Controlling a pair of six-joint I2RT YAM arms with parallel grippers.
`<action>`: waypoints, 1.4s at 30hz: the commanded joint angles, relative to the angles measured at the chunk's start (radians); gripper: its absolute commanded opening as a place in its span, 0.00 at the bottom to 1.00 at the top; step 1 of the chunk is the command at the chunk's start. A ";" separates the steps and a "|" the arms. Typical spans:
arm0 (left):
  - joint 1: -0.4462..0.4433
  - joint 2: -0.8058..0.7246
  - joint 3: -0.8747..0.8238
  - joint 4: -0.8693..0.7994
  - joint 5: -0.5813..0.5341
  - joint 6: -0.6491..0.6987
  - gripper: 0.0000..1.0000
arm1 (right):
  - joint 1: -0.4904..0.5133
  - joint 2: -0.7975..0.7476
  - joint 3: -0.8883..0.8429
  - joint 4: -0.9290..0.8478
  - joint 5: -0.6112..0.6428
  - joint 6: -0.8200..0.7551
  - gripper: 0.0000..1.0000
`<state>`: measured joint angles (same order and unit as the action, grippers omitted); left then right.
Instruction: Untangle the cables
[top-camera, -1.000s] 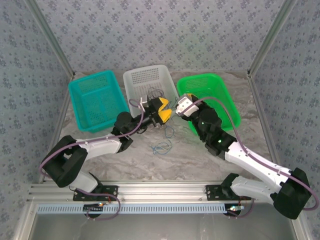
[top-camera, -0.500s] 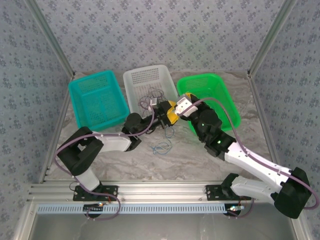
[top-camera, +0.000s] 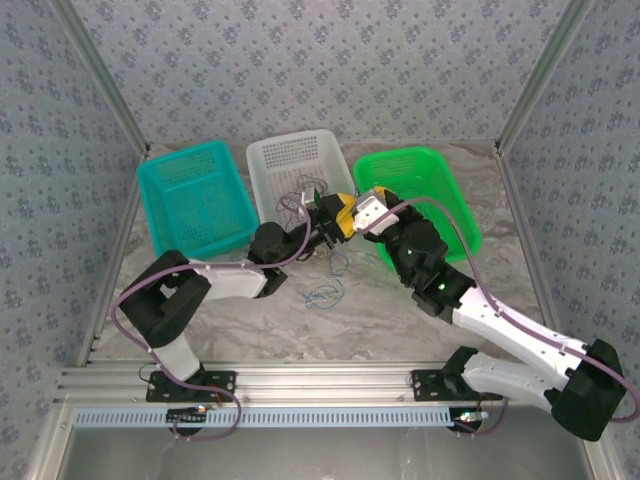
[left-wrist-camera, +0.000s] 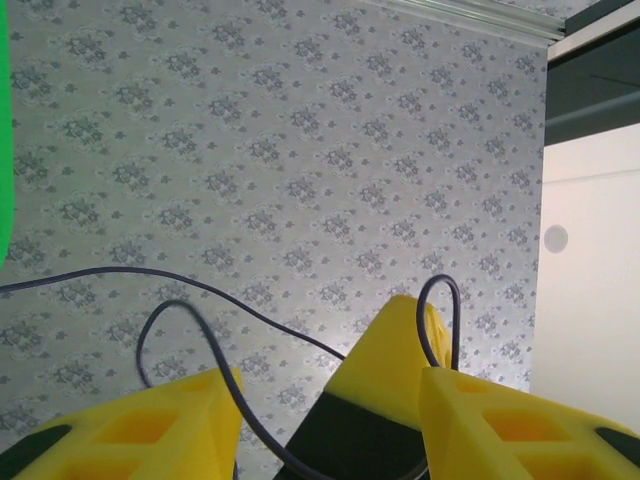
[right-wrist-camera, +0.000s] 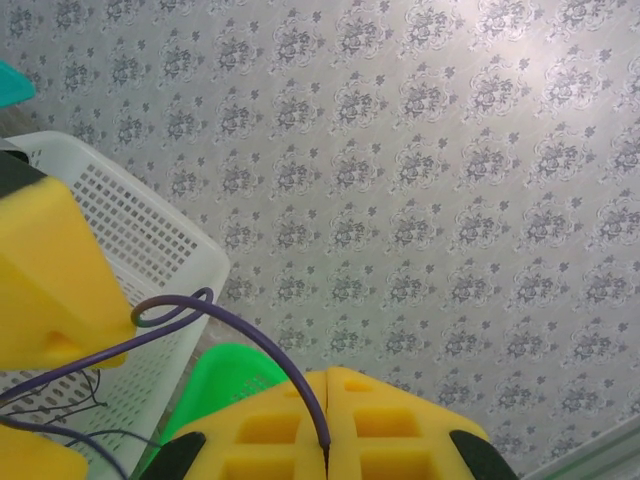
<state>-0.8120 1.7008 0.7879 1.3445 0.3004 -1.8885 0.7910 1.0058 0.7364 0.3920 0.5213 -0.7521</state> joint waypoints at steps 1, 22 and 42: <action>-0.004 0.020 0.033 0.064 -0.018 -0.003 0.46 | 0.008 -0.029 -0.003 0.013 0.022 0.029 0.00; 0.088 -0.101 -0.044 -0.217 -0.040 0.342 0.00 | -0.070 -0.089 0.250 -0.642 -0.311 0.474 0.00; 0.199 -0.533 0.144 -1.006 -0.402 1.451 0.00 | -0.258 0.157 0.603 -0.938 -1.019 0.863 0.00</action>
<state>-0.6373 1.1603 0.9237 0.3645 -0.0296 -0.6479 0.5686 1.1496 1.2629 -0.5251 -0.3733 0.0280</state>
